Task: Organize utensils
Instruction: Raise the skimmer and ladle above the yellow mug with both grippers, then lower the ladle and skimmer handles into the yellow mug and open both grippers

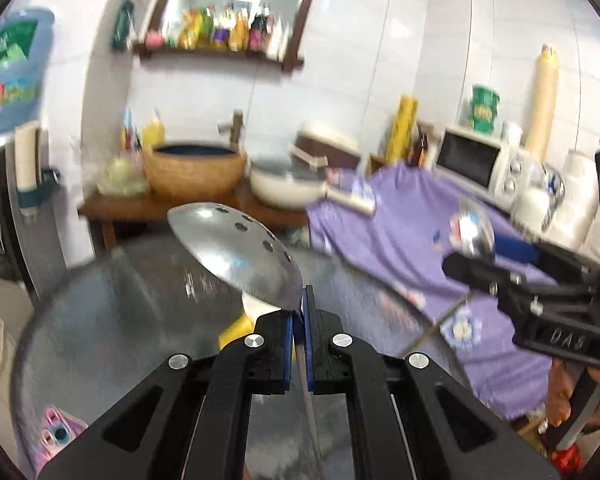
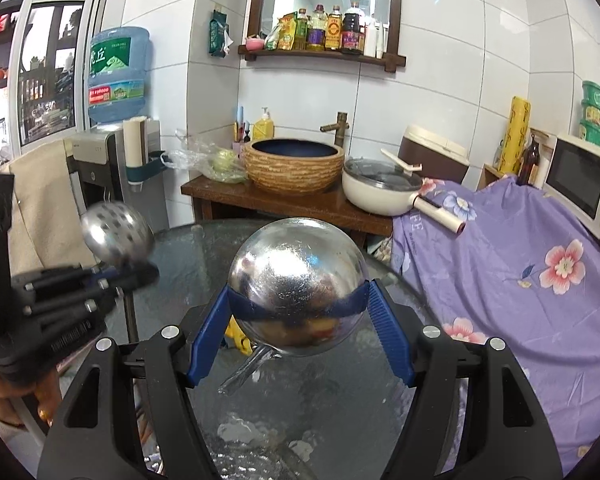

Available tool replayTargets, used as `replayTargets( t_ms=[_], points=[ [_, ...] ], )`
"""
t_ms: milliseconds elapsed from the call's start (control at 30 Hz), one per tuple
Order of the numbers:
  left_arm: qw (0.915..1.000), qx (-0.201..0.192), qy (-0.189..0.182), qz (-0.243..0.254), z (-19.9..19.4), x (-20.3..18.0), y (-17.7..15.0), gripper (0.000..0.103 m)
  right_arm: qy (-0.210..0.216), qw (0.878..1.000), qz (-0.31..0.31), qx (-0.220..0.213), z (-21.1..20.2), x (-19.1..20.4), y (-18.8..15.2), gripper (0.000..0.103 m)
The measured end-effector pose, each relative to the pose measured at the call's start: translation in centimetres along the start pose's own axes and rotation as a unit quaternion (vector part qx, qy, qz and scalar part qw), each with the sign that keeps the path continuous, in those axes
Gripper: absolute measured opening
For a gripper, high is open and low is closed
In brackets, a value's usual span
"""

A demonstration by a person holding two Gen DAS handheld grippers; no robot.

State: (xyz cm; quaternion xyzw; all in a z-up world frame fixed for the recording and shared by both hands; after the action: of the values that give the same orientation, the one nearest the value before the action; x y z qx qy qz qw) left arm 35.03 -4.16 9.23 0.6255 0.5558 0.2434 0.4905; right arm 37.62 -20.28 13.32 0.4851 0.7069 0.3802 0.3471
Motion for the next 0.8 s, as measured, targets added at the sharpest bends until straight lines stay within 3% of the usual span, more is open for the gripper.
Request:
replayTargets(
  t_ms=[367,533,800],
  points=[
    [0.9893,-0.131,0.064,0.007,0.8,-0.3,8.7,0.004,-0.043,0.998,-0.019,-0.029,0.2,-0.9,8.7,0.068],
    [0.9904,-0.117,0.074,-0.007,3.6,0.5,8.9,0.004,-0.055,0.998,-0.019,-0.021,3.1,-1.2,9.5,0.068],
    [0.9936,-0.066,0.086,-0.029,8.3,3.3,5.9,0.004,-0.055,0.998,-0.009,0.006,8.5,-1.9,7.3,0.068]
  ],
)
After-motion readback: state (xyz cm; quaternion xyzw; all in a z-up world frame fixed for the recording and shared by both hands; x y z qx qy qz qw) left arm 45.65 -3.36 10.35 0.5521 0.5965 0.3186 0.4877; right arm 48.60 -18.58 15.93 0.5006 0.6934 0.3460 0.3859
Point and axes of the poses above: each gripper's, at about its wrist camera, not at the fingertips, and z roughly the way its jaws point, x to its left, y to its top, the point moved 1 cm from there along z, roughly the way its jaws point, and after that the axes turned 3 degrees about -z, right-handed, at the moved point
